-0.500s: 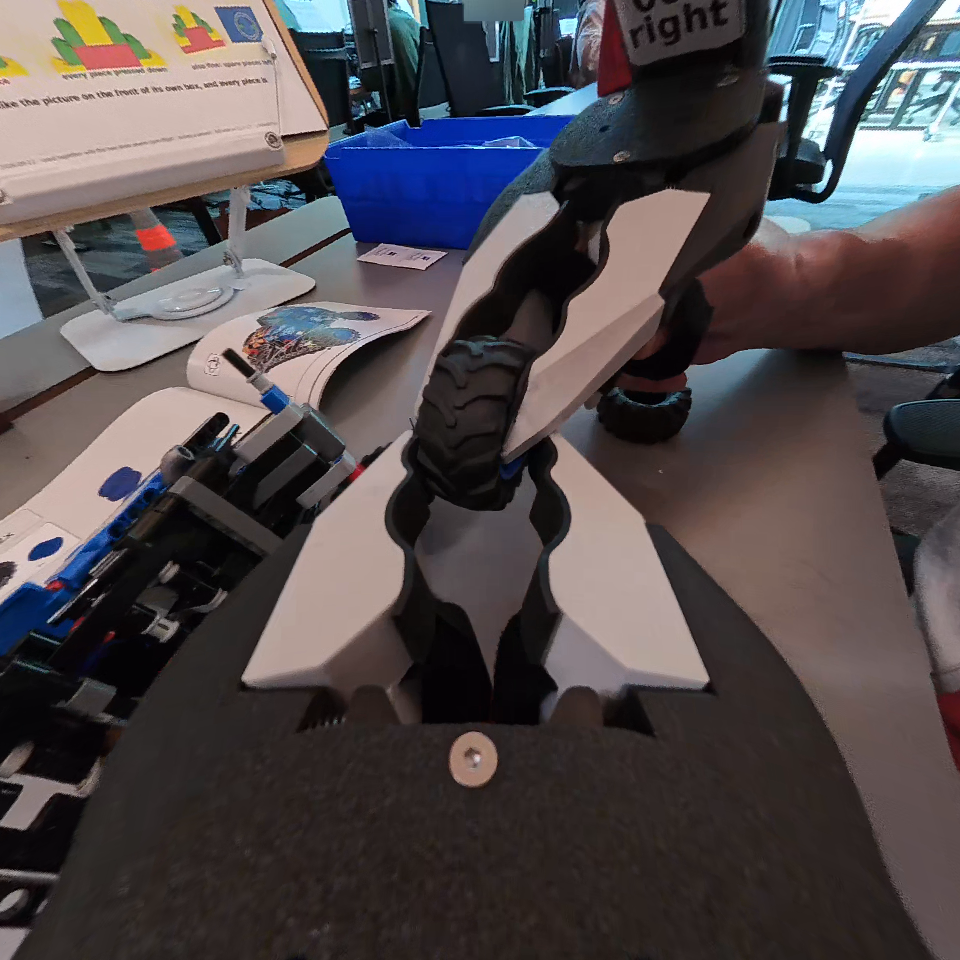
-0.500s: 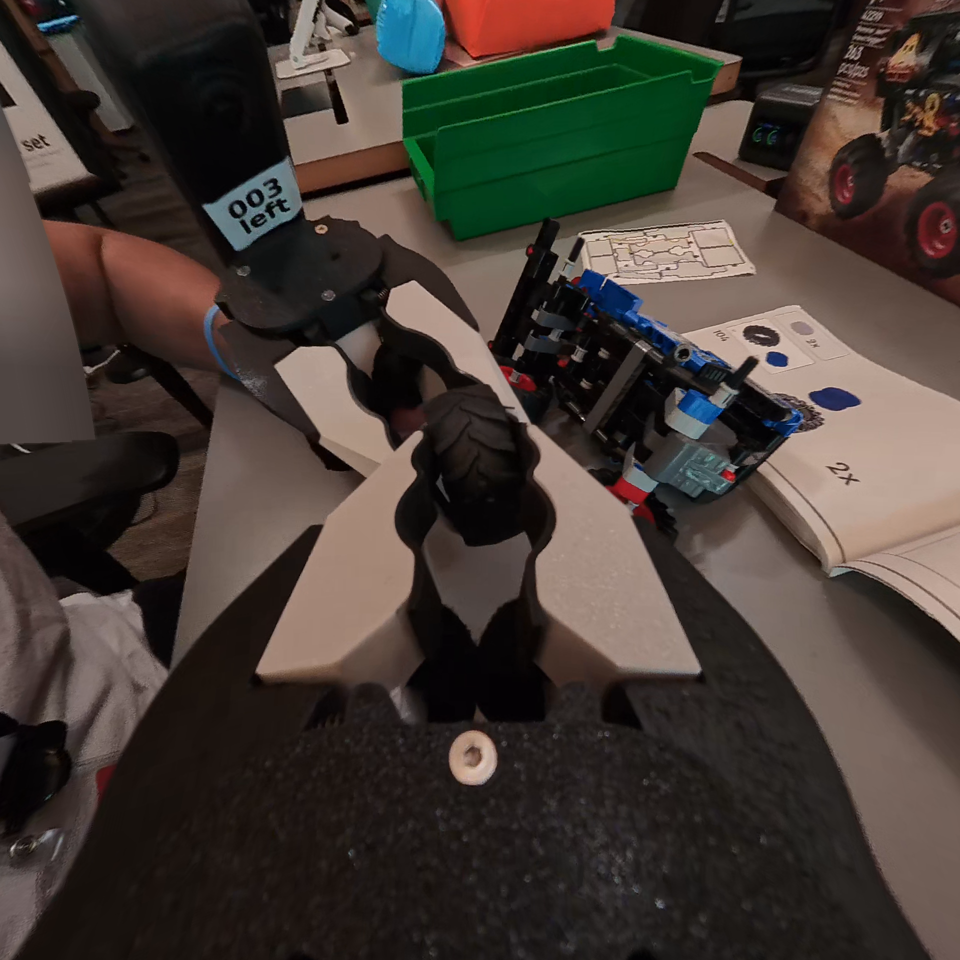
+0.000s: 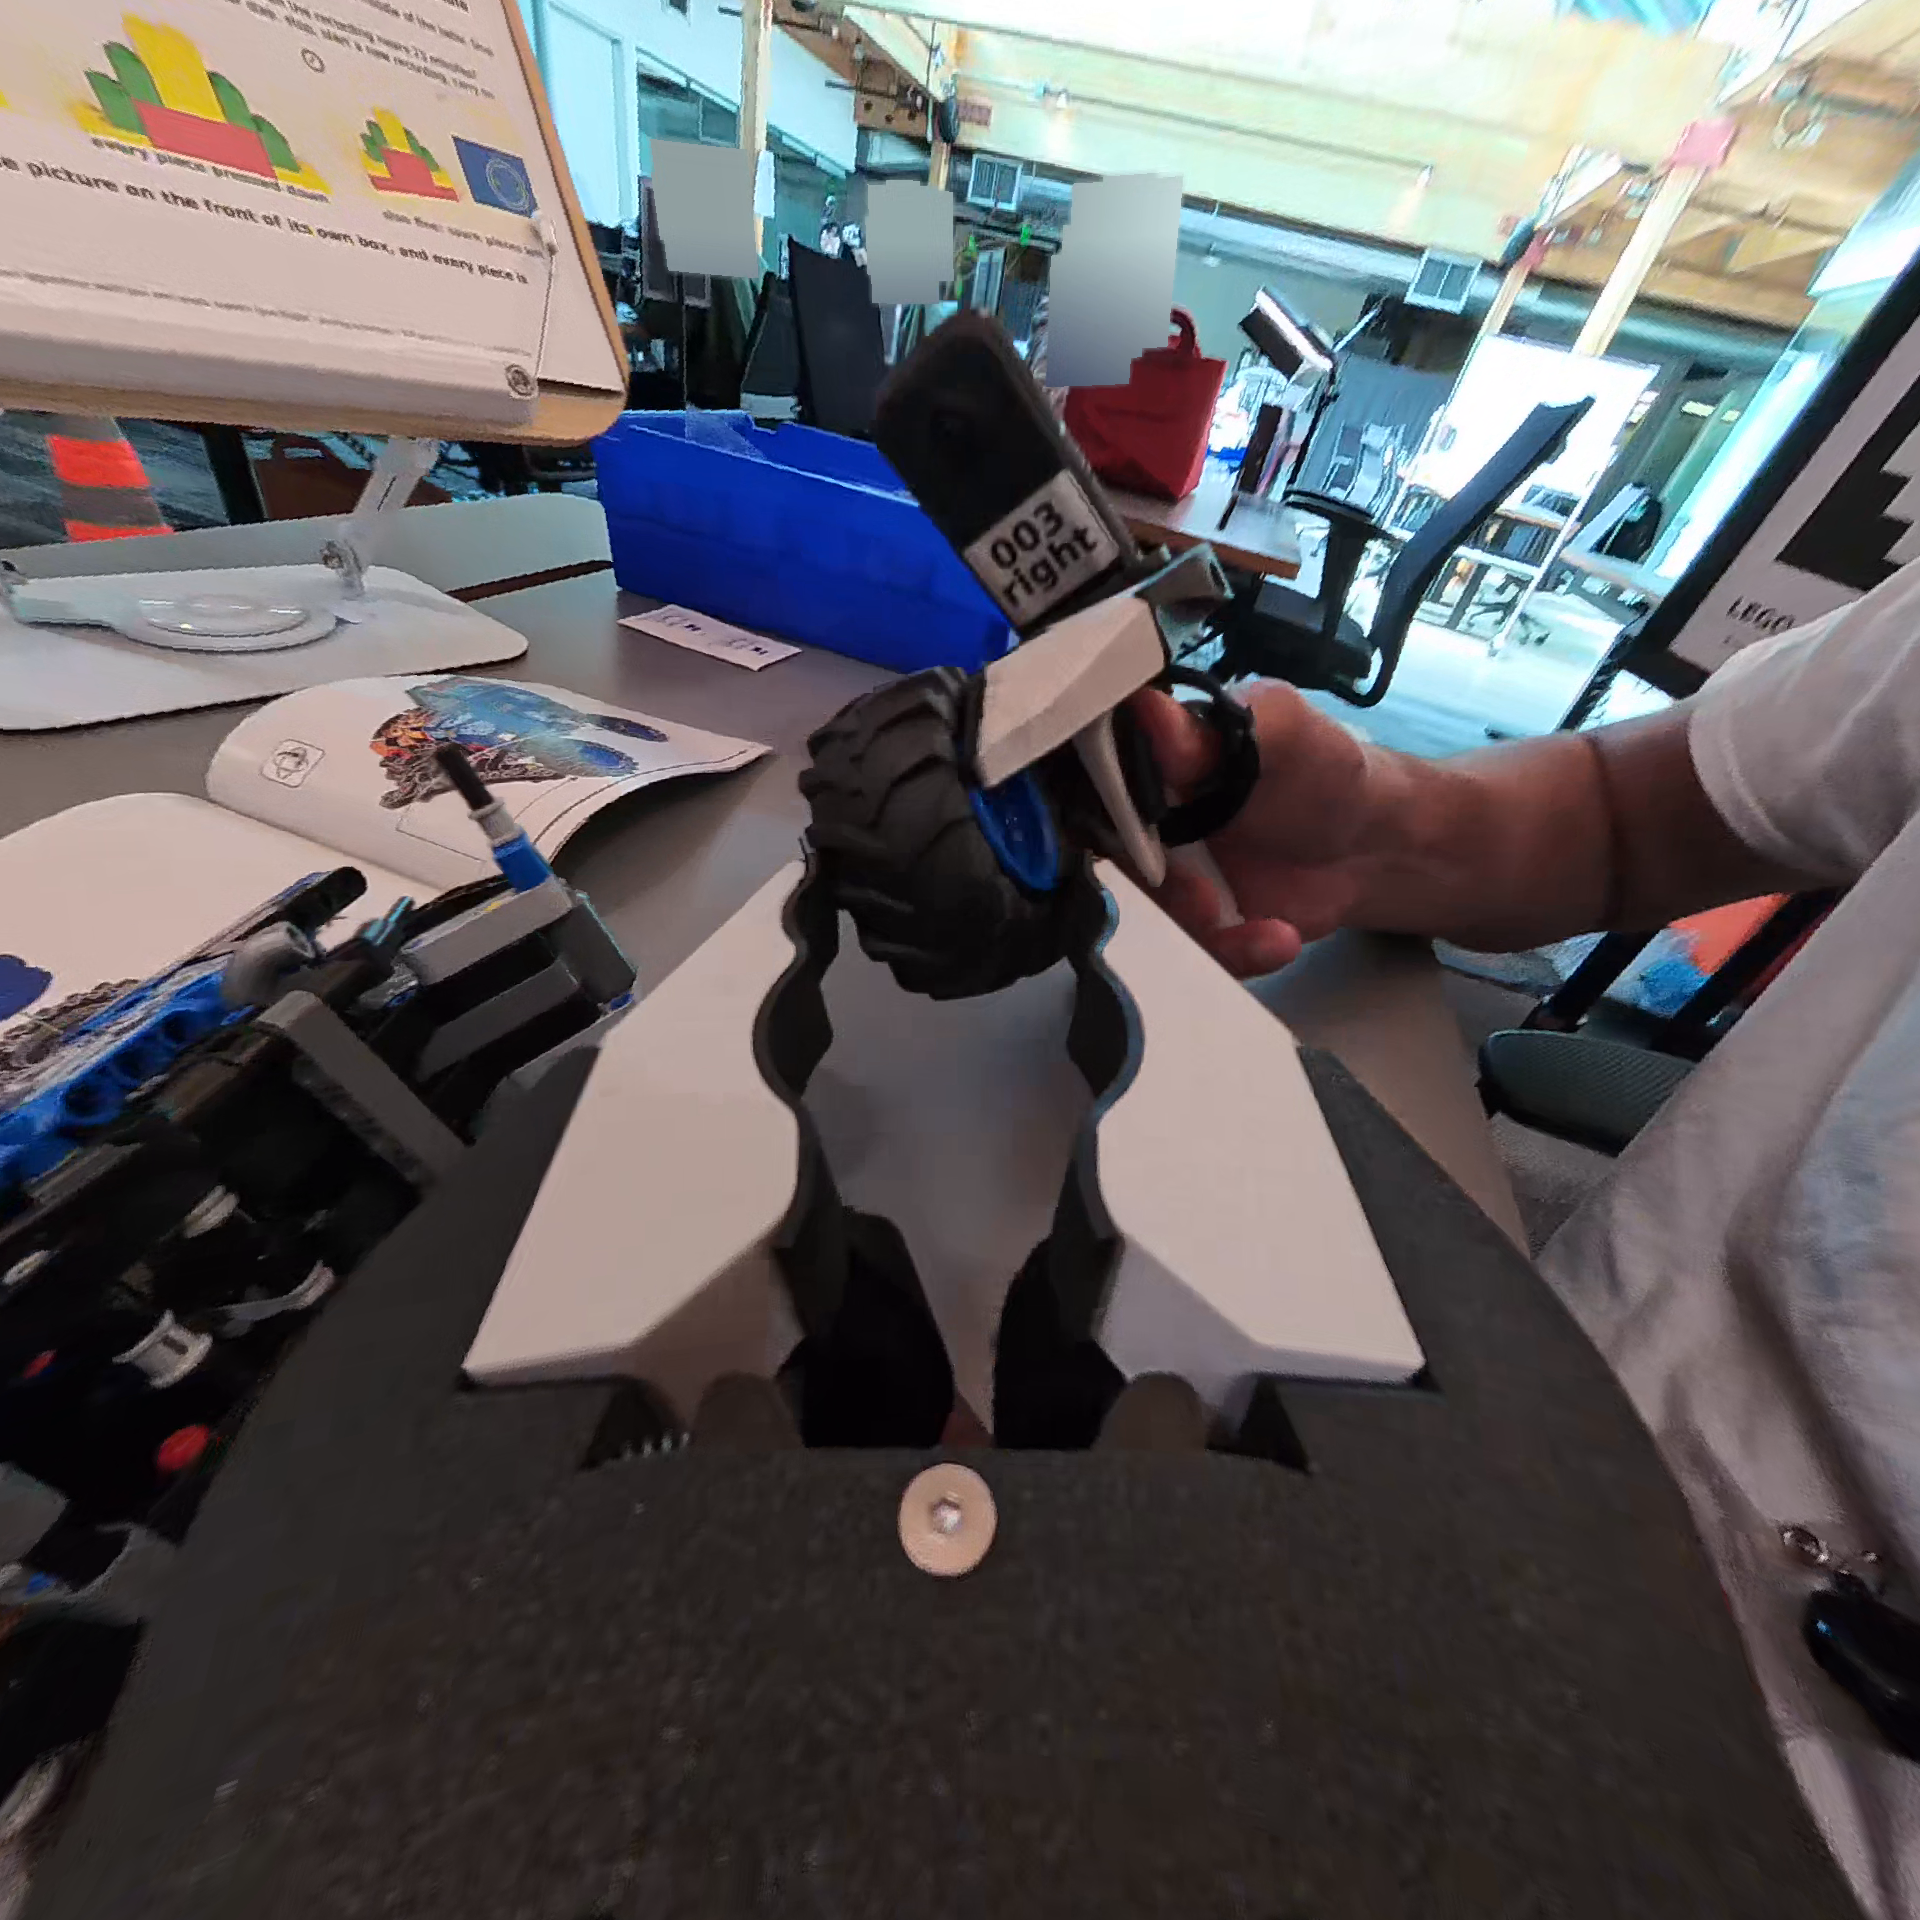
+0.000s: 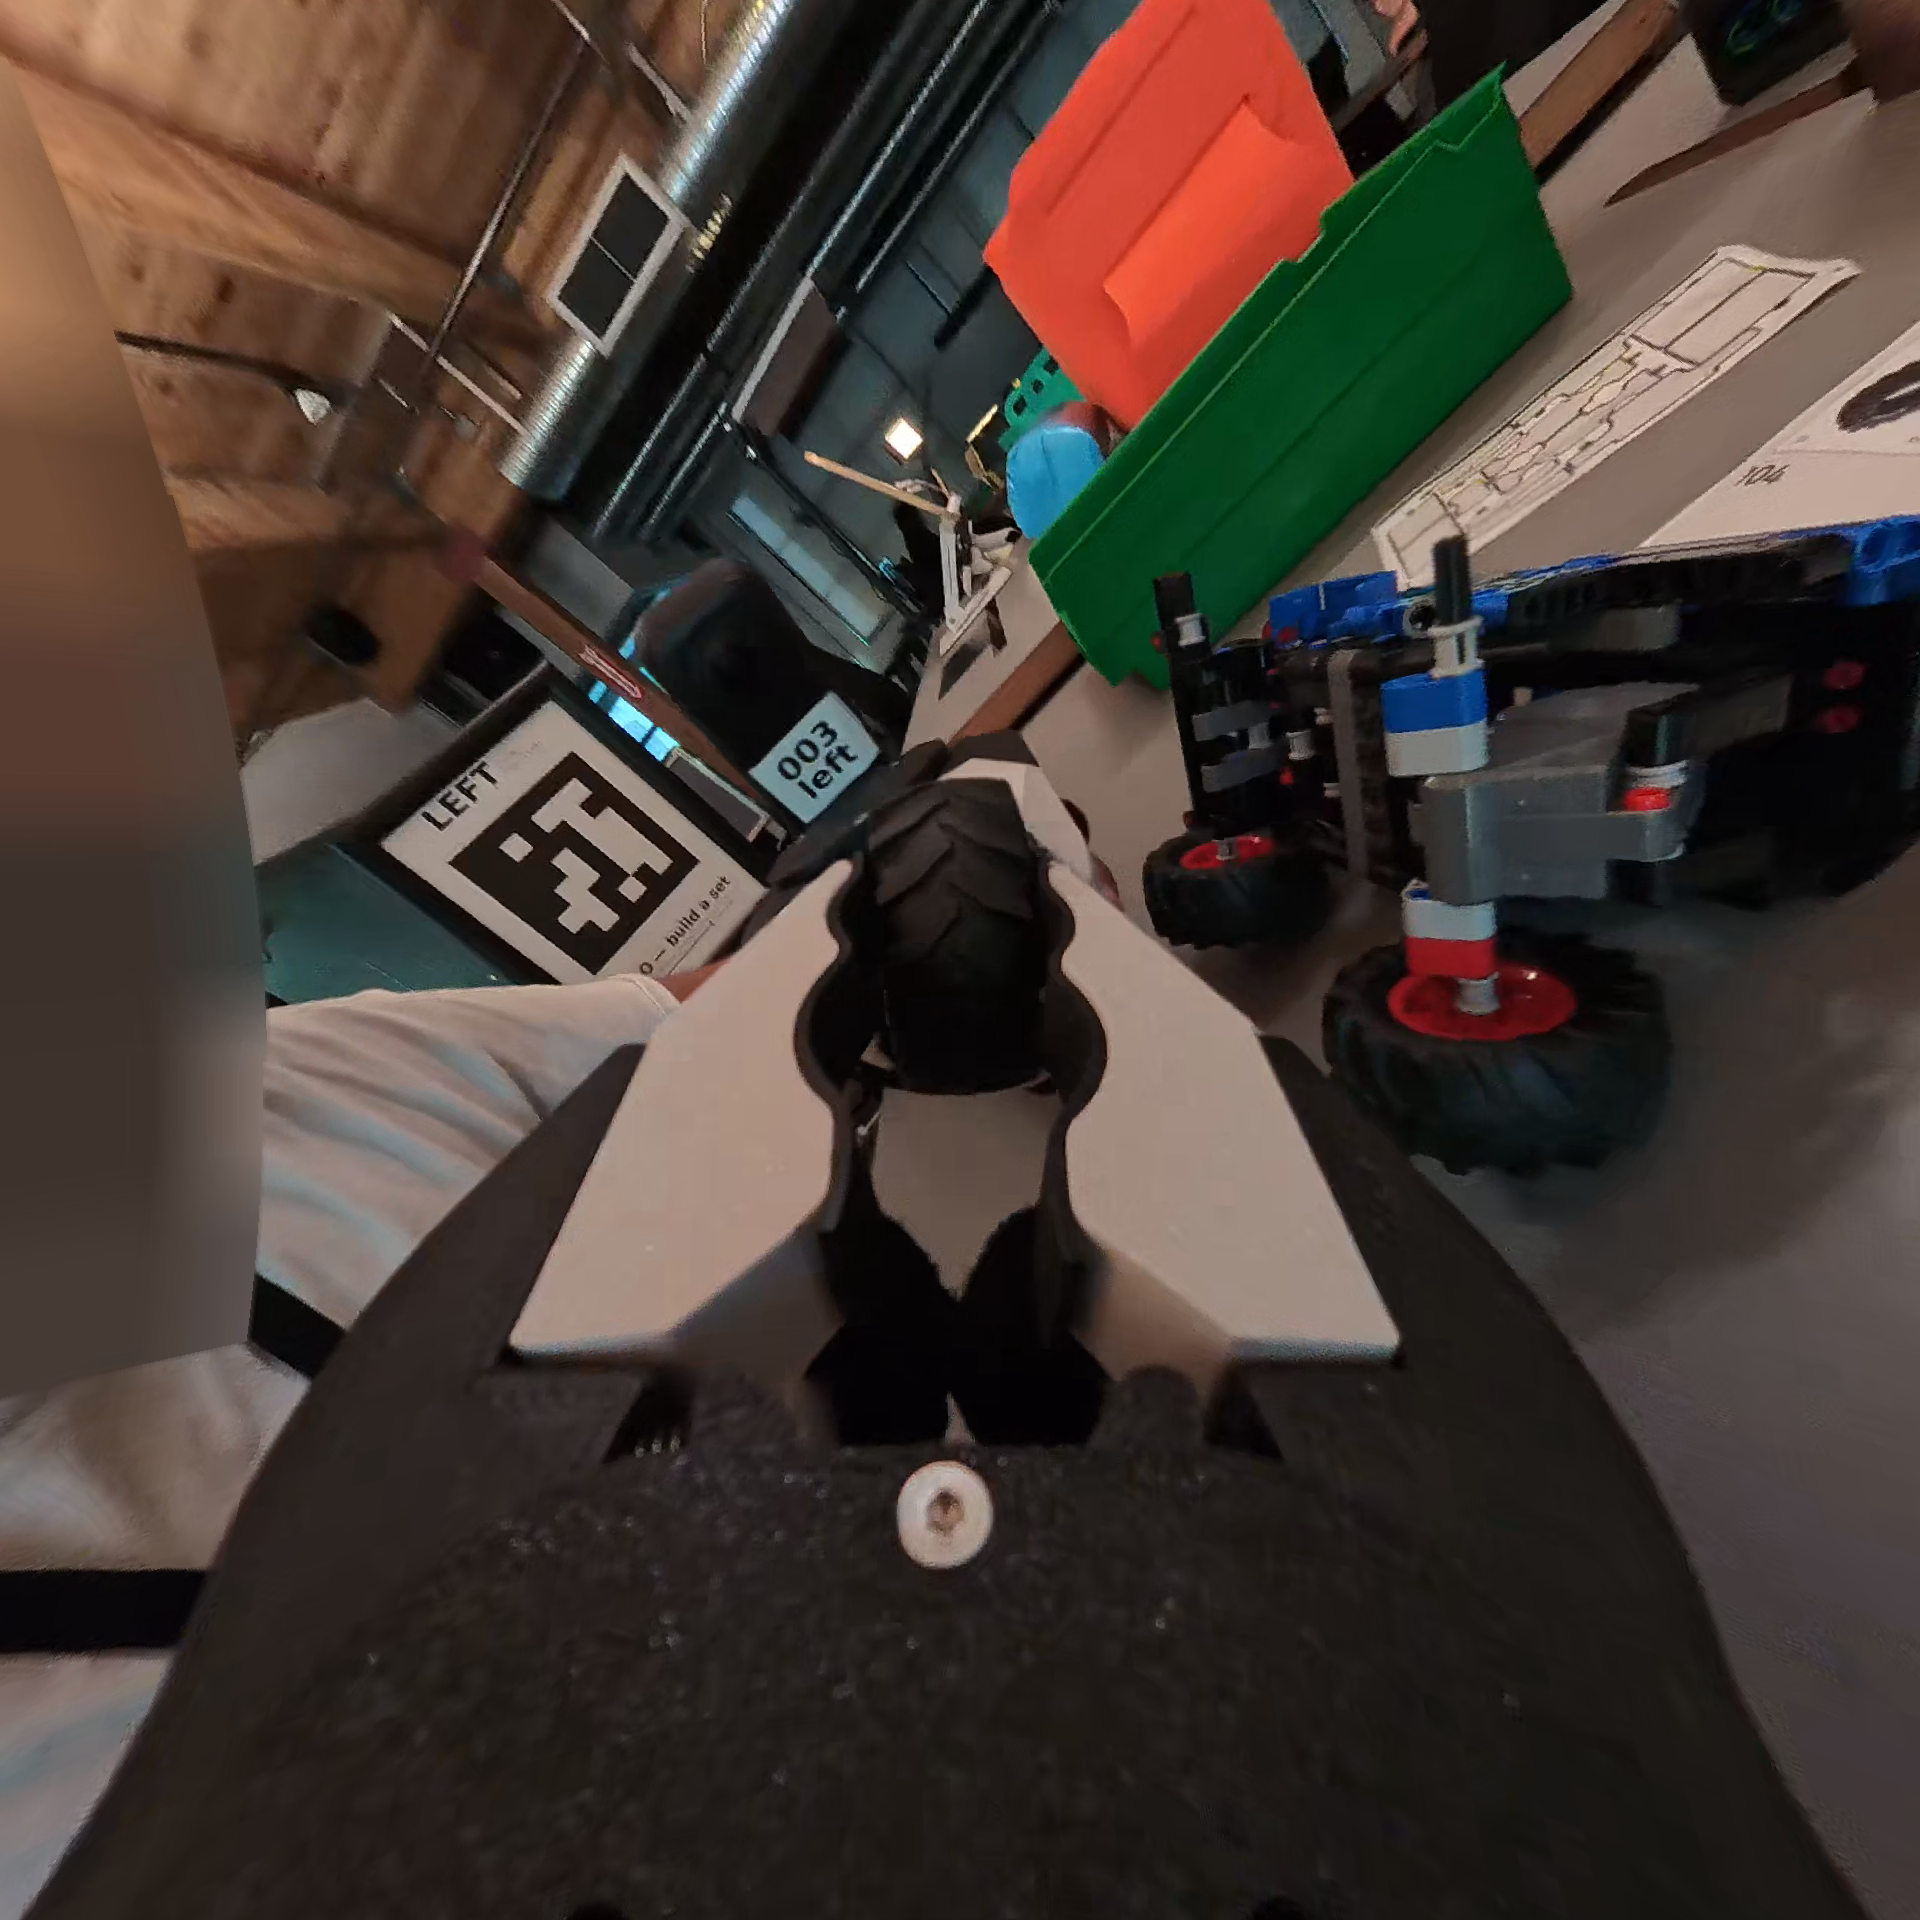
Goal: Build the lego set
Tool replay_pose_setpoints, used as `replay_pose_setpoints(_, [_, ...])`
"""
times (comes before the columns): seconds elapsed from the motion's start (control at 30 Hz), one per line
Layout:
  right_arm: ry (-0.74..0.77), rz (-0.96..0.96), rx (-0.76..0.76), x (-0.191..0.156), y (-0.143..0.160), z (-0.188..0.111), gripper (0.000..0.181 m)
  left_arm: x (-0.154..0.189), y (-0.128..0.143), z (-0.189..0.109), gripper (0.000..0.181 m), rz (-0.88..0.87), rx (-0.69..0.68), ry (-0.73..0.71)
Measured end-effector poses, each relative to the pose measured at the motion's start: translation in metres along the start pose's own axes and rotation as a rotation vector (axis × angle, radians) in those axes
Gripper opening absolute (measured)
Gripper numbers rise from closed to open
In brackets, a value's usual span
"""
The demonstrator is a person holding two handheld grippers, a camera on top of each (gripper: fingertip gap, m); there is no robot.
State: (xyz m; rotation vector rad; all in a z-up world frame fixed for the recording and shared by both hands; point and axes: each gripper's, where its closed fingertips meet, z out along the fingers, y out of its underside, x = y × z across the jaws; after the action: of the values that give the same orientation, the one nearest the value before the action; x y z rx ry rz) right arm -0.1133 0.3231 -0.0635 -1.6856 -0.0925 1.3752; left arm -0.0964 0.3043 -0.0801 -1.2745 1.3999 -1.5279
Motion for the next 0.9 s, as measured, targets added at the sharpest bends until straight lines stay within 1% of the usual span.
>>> replay_pose_setpoints(0.07, [0.000,-0.046,-0.013,-0.003,0.000,0.000,0.027,0.000,-0.001,-0.002,0.037,-0.062,0.004,0.047])
replay_pose_setpoints(0.13, [0.040,-0.166,-0.049,-0.004,0.002,-0.001,0.028,0.003,0.000,-0.003,0.034,-0.111,-0.008,0.096])
replay_pose_setpoints(0.23, [0.157,-0.451,-0.079,-0.002,-0.002,-0.005,0.033,0.005,0.003,-0.003,0.029,-0.094,-0.018,0.099])
replay_pose_setpoints(0.3, [0.216,-0.572,-0.098,-0.001,-0.002,-0.007,0.033,0.004,0.004,-0.004,0.028,-0.052,-0.030,0.080])
replay_pose_setpoints(0.37, [0.230,-0.602,-0.123,0.000,-0.001,-0.008,0.030,0.004,0.005,-0.005,0.028,-0.024,-0.039,0.065])
replay_pose_setpoints(0.5, [0.314,-0.583,-0.151,0.011,-0.003,-0.010,0.029,-0.005,0.007,-0.003,0.029,-0.013,-0.064,-0.020])
replay_pose_setpoints(0.6, [0.405,-0.662,-0.172,0.017,-0.004,-0.011,0.030,-0.011,0.010,0.001,0.029,0.053,-0.094,-0.114])
replay_pose_setpoints(0.73, [0.524,-0.764,-0.166,0.018,-0.007,-0.013,0.030,-0.017,0.007,0.003,0.030,0.137,-0.096,-0.221])
replay_pose_setpoints(0.87, [0.571,-0.782,-0.142,0.016,-0.010,-0.009,0.030,-0.020,0.000,-0.001,0.030,0.194,-0.076,-0.295])
replay_pose_setpoints(0.9, [0.597,-0.819,-0.134,0.016,-0.011,-0.009,0.030,-0.021,-0.001,-0.001,0.031,0.233,-0.079,-0.332])
